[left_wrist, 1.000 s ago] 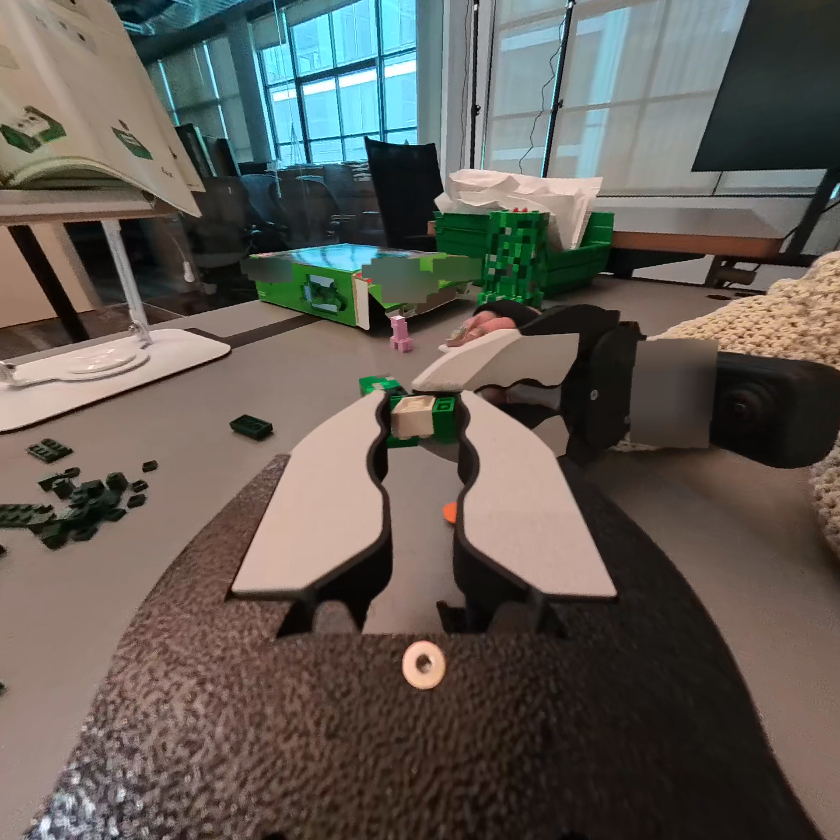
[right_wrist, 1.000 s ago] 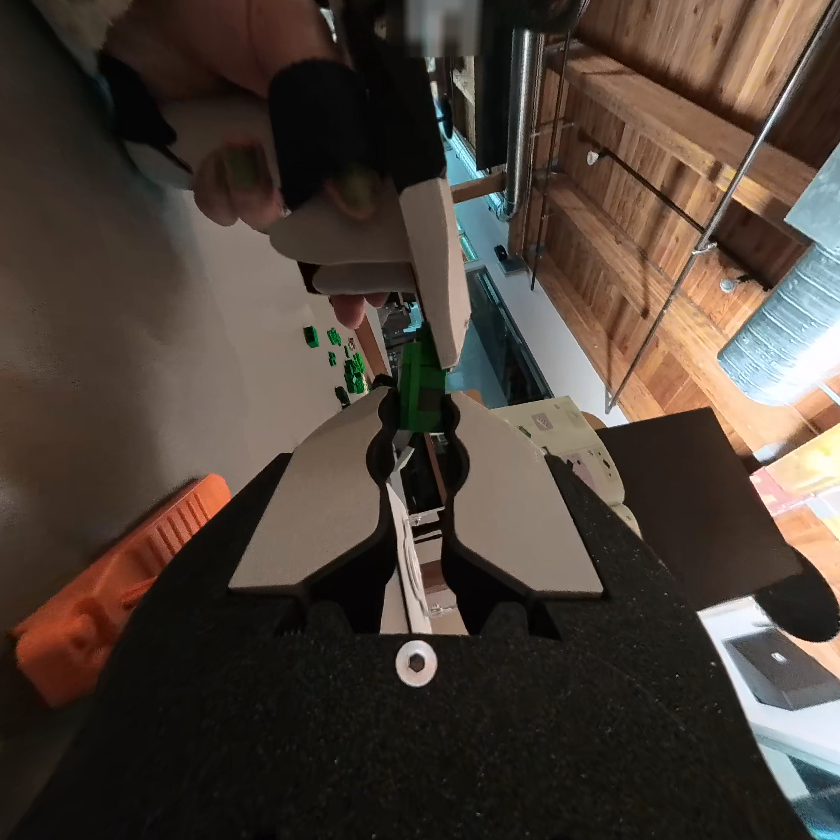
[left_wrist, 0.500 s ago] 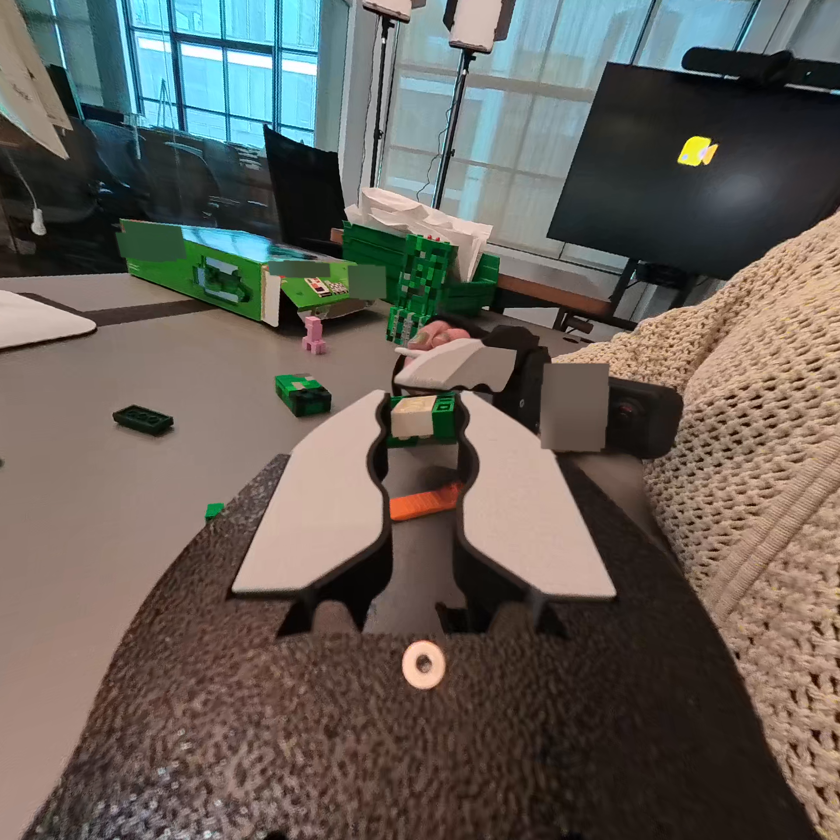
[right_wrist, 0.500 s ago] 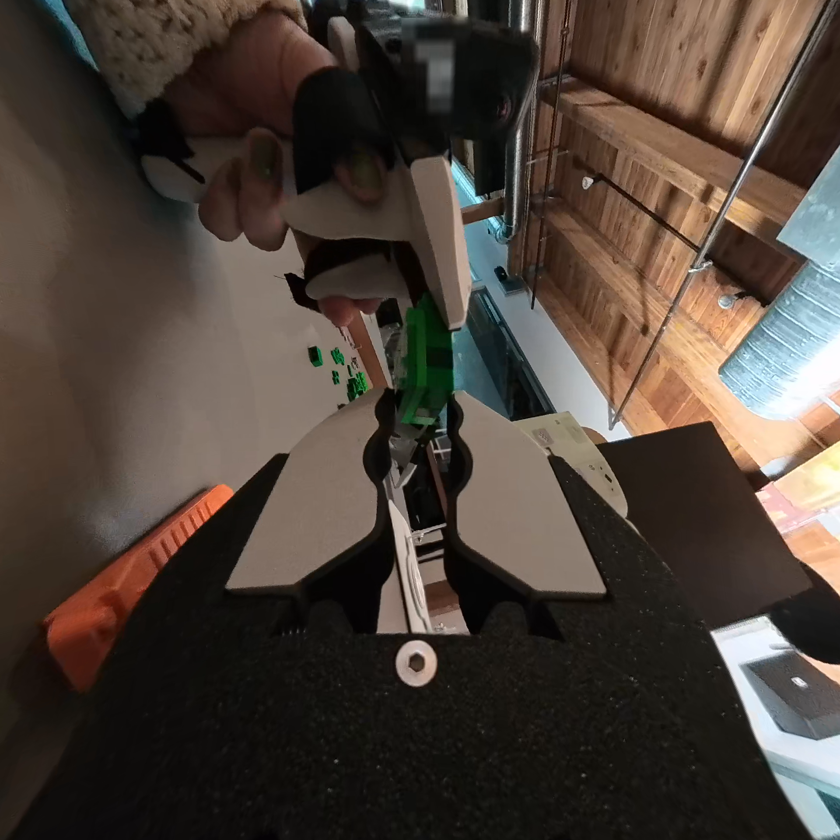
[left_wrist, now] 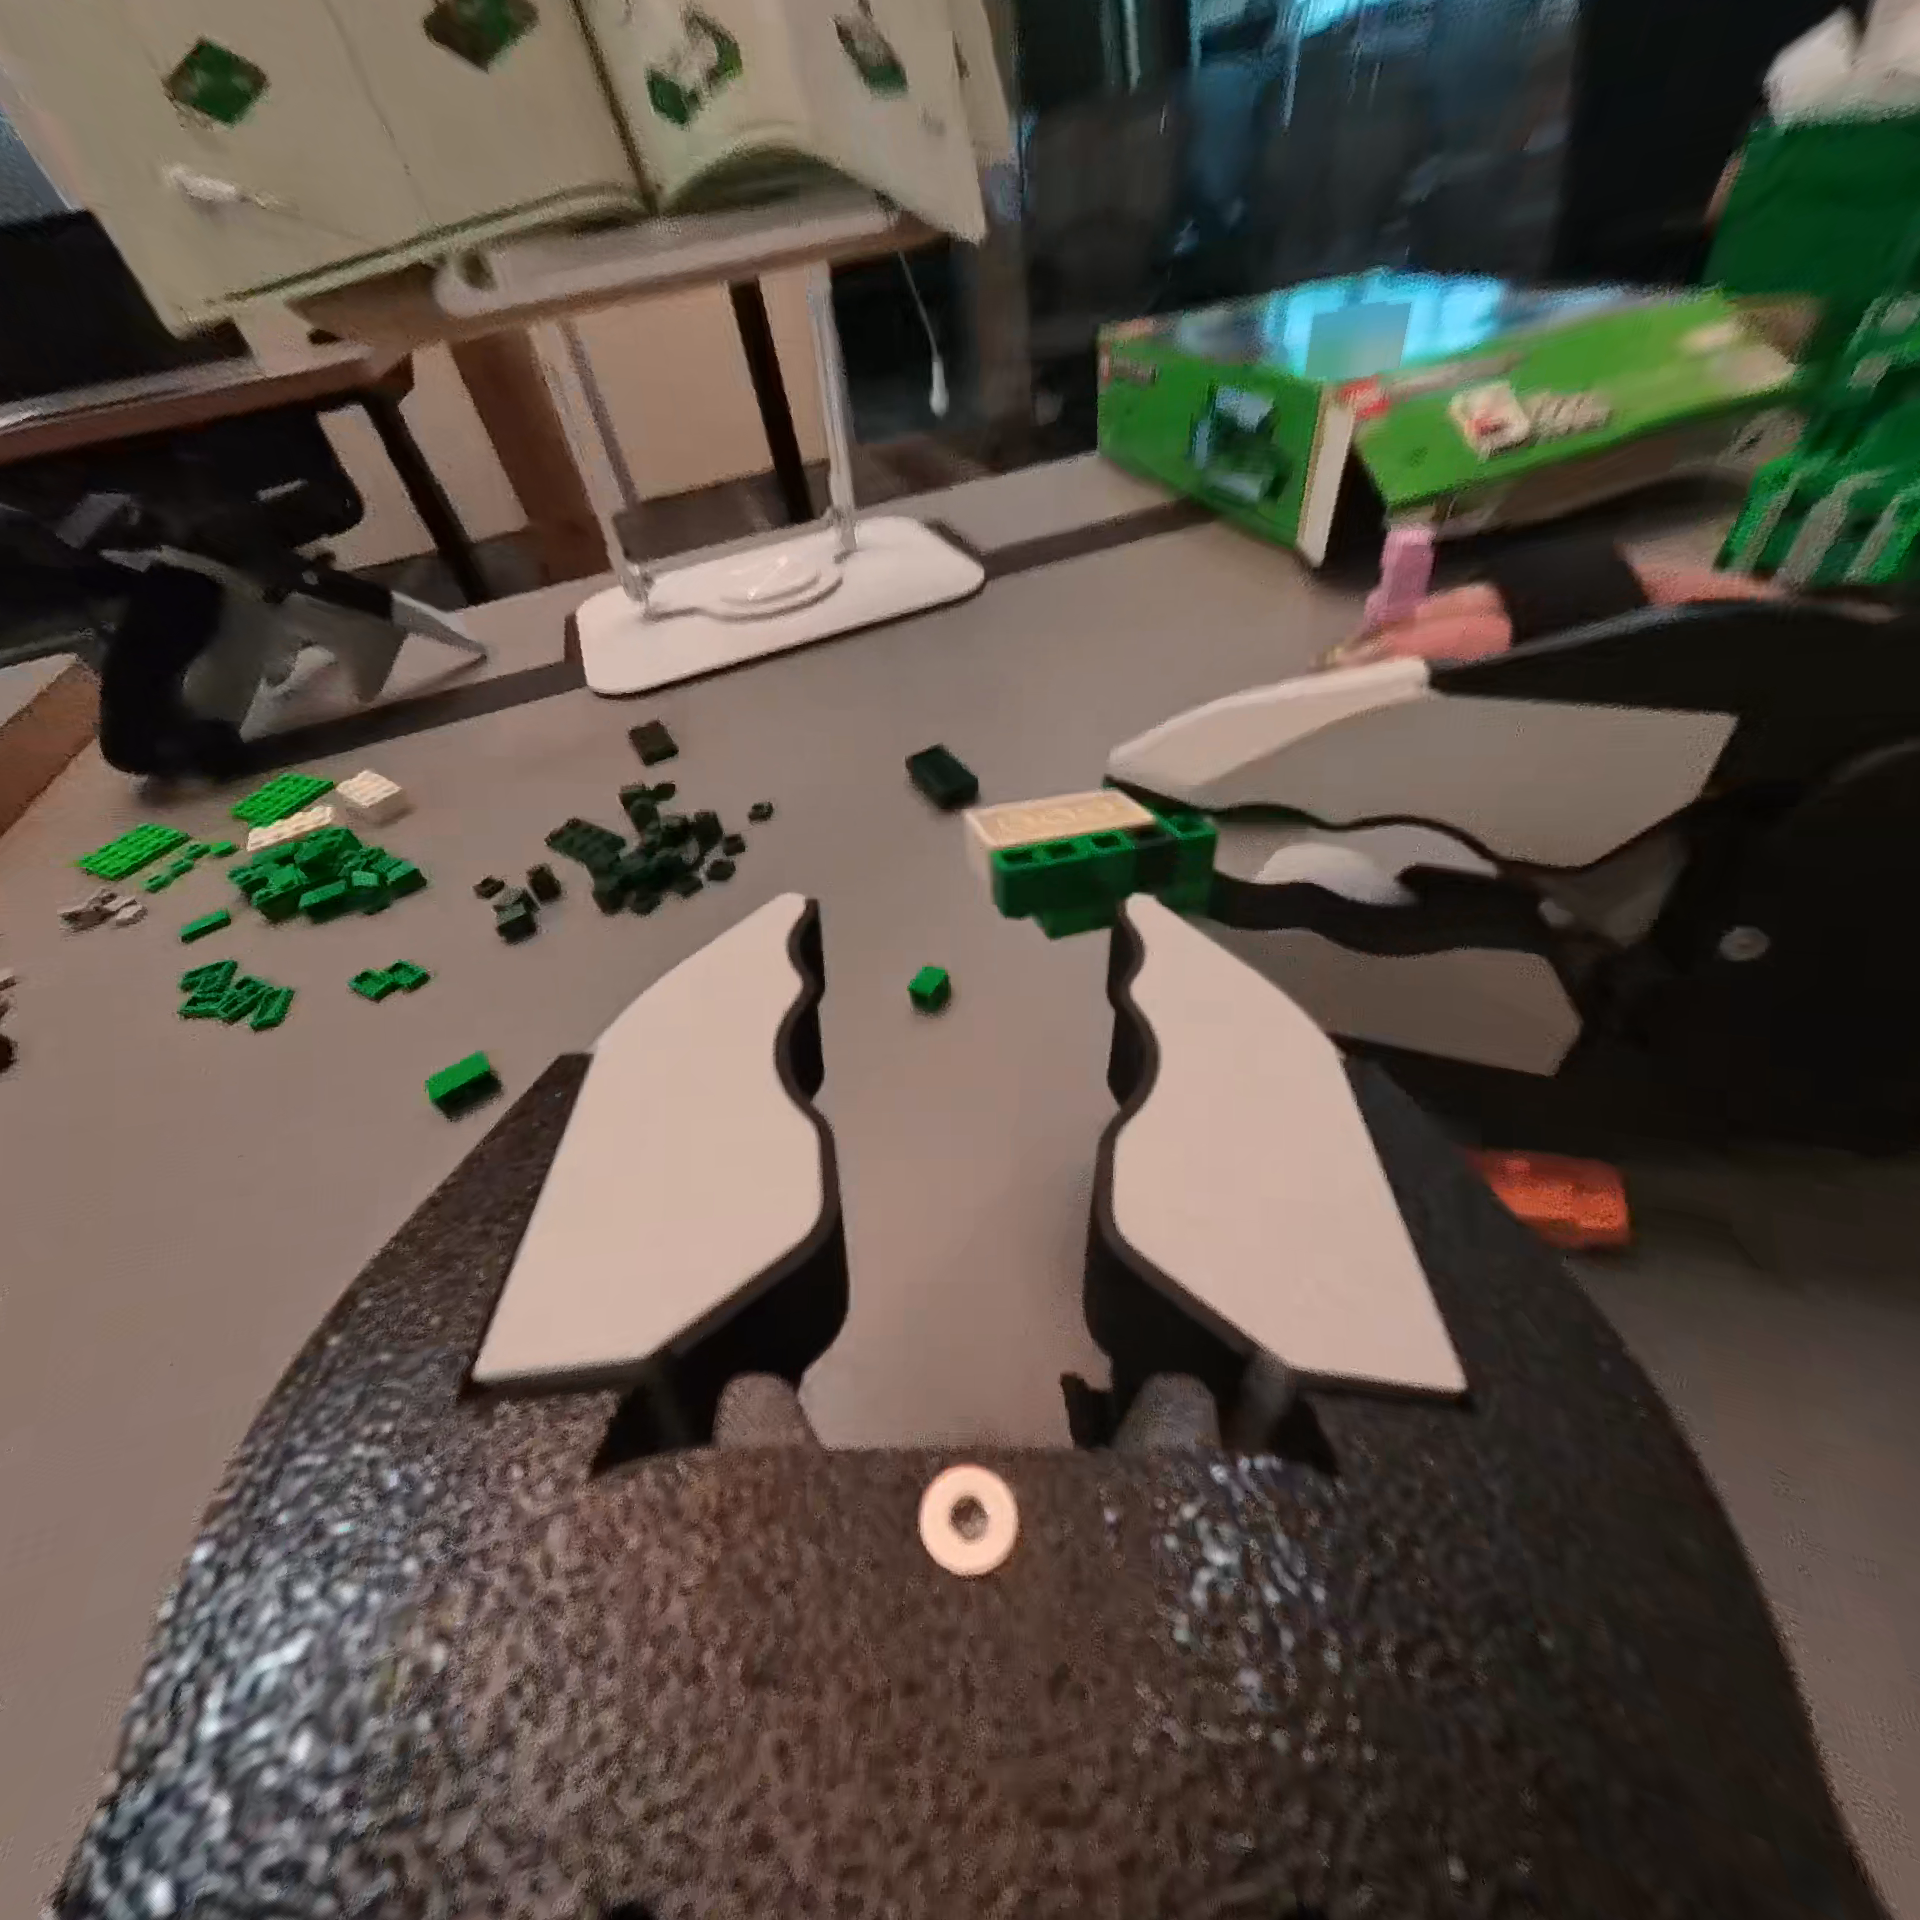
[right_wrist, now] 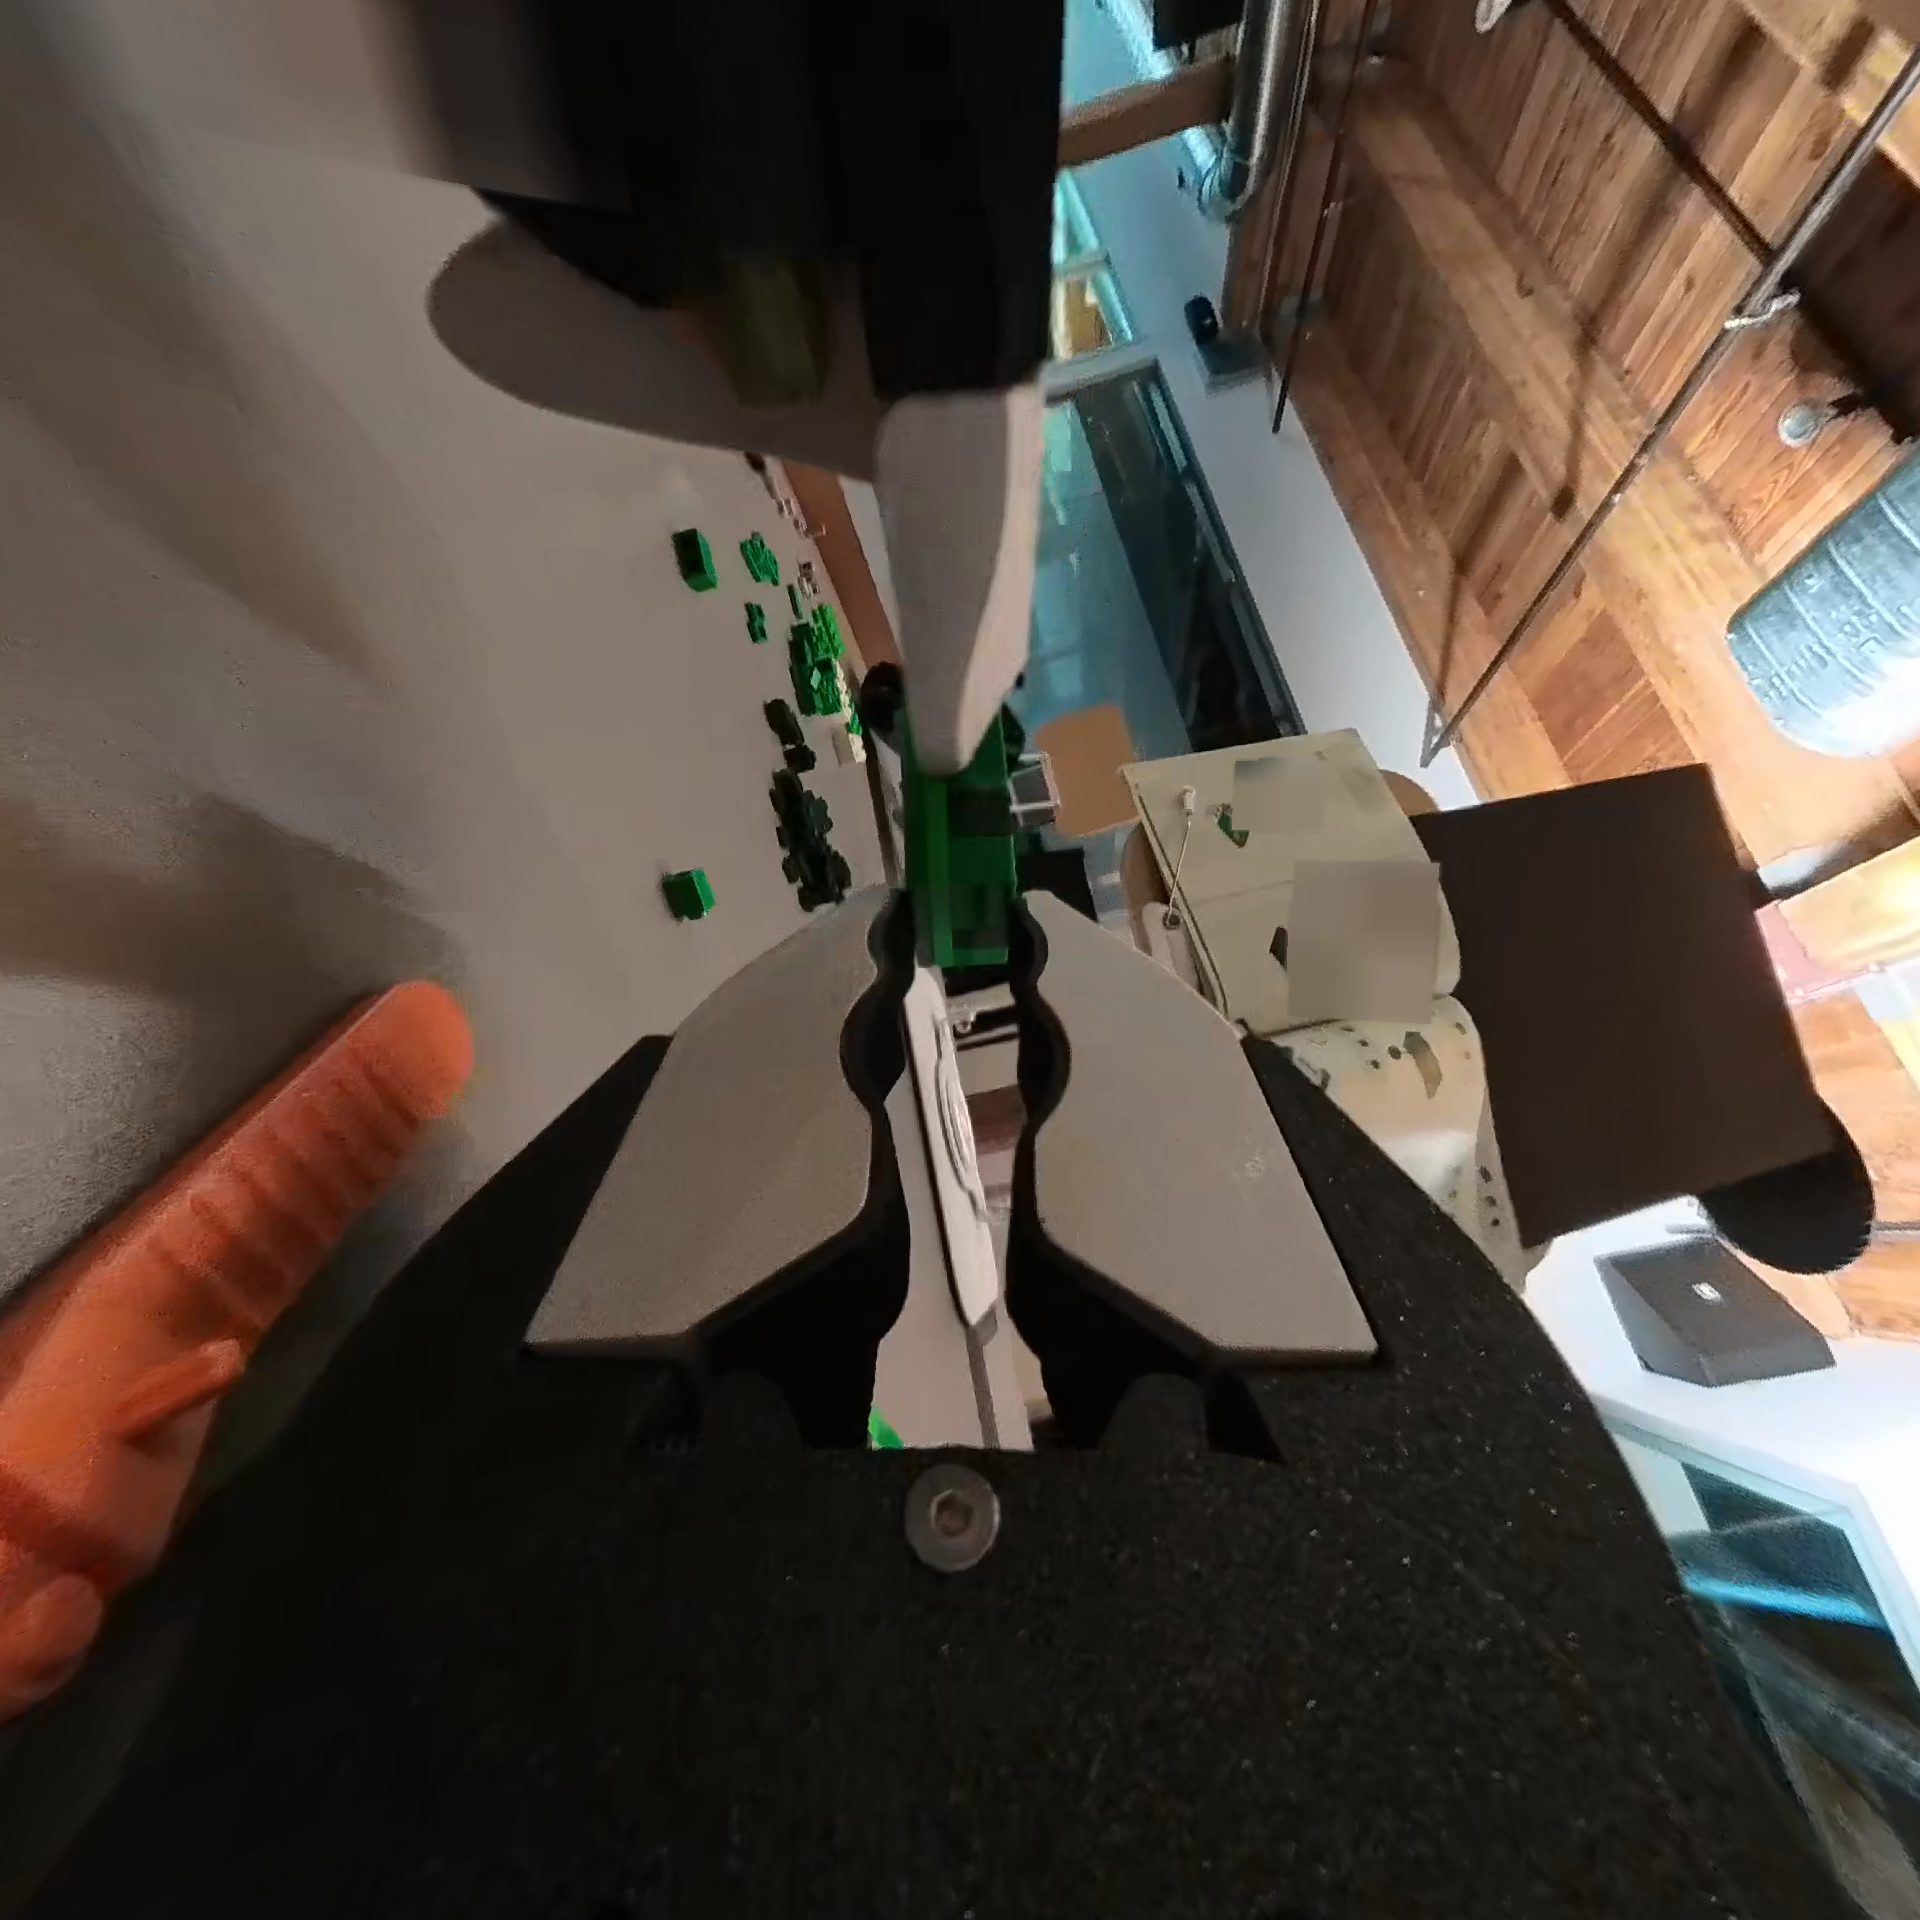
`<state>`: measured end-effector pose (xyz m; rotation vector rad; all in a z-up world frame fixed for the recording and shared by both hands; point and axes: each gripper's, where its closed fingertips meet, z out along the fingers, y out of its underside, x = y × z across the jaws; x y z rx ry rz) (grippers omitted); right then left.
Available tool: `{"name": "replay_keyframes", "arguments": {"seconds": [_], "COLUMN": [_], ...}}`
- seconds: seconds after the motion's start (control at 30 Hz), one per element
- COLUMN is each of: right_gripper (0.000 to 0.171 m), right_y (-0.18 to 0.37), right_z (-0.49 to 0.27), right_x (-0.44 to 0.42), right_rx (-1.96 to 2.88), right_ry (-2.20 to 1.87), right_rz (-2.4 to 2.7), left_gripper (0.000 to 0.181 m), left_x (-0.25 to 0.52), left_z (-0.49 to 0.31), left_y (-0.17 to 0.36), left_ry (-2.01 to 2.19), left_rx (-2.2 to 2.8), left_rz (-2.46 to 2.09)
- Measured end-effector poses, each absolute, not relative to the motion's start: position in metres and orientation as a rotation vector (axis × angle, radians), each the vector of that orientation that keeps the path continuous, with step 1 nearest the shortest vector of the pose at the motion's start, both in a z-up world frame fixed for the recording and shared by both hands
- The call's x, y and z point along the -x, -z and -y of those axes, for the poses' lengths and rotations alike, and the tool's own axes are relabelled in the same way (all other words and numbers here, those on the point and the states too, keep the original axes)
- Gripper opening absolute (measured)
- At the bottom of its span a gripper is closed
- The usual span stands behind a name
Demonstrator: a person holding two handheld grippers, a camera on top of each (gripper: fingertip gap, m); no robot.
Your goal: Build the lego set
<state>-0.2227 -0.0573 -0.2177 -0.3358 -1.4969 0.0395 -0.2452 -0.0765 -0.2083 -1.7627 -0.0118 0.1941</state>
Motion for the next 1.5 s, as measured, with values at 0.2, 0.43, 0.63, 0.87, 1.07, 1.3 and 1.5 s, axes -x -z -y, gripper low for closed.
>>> {"name": "replay_keyframes", "arguments": {"seconds": [0.2, 0.43, 0.63, 0.87, 1.07, 1.3, 1.5], "right_gripper": [0.017, 0.017, 0.017, 0.017, 0.017, 0.017, 0.024], "right_y": [0.218, 0.217, 0.216, 0.214, 0.215, 0.213, 0.203], "right_z": [0.053, 0.05, 0.043, 0.04, 0.04, 0.044, 0.021], "right_x": [0.222, 0.224, 0.225, 0.229, 0.231, 0.23, 0.217], "right_rx": [0.341, 0.356, 0.365, 0.339, 0.299, 0.291, 0.466], "right_ry": [0.017, 0.09, 0.156, 0.165, 0.175, 0.146, 0.031], "right_rz": [1.493, 1.488, 1.471, 1.464, 1.47, 1.462, 1.411], "left_gripper": [0.071, 0.073, 0.052, 0.054, 0.046, 0.045, 0.045], "left_x": [0.23, 0.24, 0.239, 0.238, 0.235, 0.235, 0.255], "left_z": [0.068, 0.055, 0.05, 0.048, 0.048, 0.05, 0.066], "left_y": [0.213, 0.216, 0.212, 0.209, 0.212, 0.21, 0.187], "left_ry": [-0.157, -0.26, -0.364, -0.396, -0.373, -0.389, -0.508], "left_rx": [1.818, 1.804, 1.752, 1.729, 1.741, 1.733, 1.585], "left_rz": [0.051, 0.099, 0.046, -0.029, -0.07, -0.105, -0.201]}}
